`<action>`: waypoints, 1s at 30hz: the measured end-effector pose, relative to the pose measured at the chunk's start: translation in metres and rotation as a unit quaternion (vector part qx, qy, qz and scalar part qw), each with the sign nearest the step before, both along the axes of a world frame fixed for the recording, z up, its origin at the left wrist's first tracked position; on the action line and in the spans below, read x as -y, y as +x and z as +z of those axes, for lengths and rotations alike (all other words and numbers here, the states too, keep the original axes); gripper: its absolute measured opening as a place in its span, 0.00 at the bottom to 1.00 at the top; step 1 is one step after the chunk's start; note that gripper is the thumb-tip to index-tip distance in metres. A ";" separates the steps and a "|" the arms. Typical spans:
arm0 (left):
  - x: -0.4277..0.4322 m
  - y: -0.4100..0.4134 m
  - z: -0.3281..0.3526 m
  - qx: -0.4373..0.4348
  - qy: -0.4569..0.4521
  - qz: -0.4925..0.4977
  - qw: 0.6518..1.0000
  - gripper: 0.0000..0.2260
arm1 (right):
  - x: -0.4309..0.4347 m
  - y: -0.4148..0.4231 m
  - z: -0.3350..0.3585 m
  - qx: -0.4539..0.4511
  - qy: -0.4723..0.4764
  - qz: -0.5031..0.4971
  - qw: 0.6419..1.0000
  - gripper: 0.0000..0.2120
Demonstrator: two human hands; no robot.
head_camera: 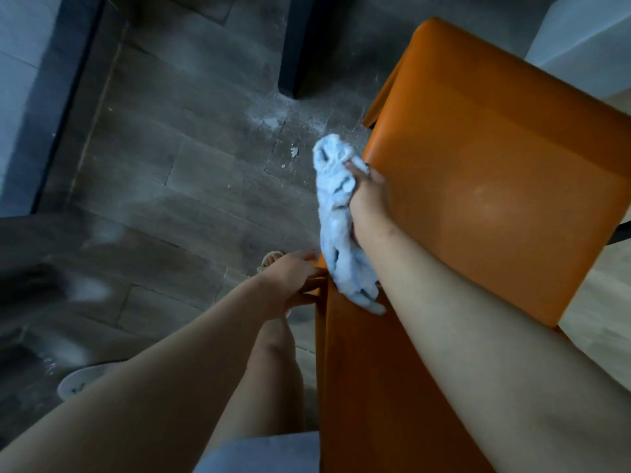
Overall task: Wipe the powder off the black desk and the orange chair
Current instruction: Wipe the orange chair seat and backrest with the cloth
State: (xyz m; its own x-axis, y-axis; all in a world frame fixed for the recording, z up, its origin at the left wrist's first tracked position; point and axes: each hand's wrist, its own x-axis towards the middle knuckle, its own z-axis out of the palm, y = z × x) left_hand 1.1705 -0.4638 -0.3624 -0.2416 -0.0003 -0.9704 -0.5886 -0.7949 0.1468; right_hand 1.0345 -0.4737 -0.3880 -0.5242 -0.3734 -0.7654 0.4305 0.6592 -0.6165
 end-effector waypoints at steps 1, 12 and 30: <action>-0.002 0.001 0.000 0.004 0.003 0.014 1.000 0.10 | -0.007 -0.001 0.001 -0.036 0.007 0.011 0.999 0.13; 0.001 -0.010 0.002 0.049 -0.015 -0.023 0.998 0.15 | -0.103 -0.016 0.018 -0.042 0.407 0.562 0.719 0.09; -0.017 -0.022 0.015 0.071 -0.137 -0.092 0.984 0.15 | -0.122 -0.044 0.018 -0.170 0.286 0.441 0.833 0.11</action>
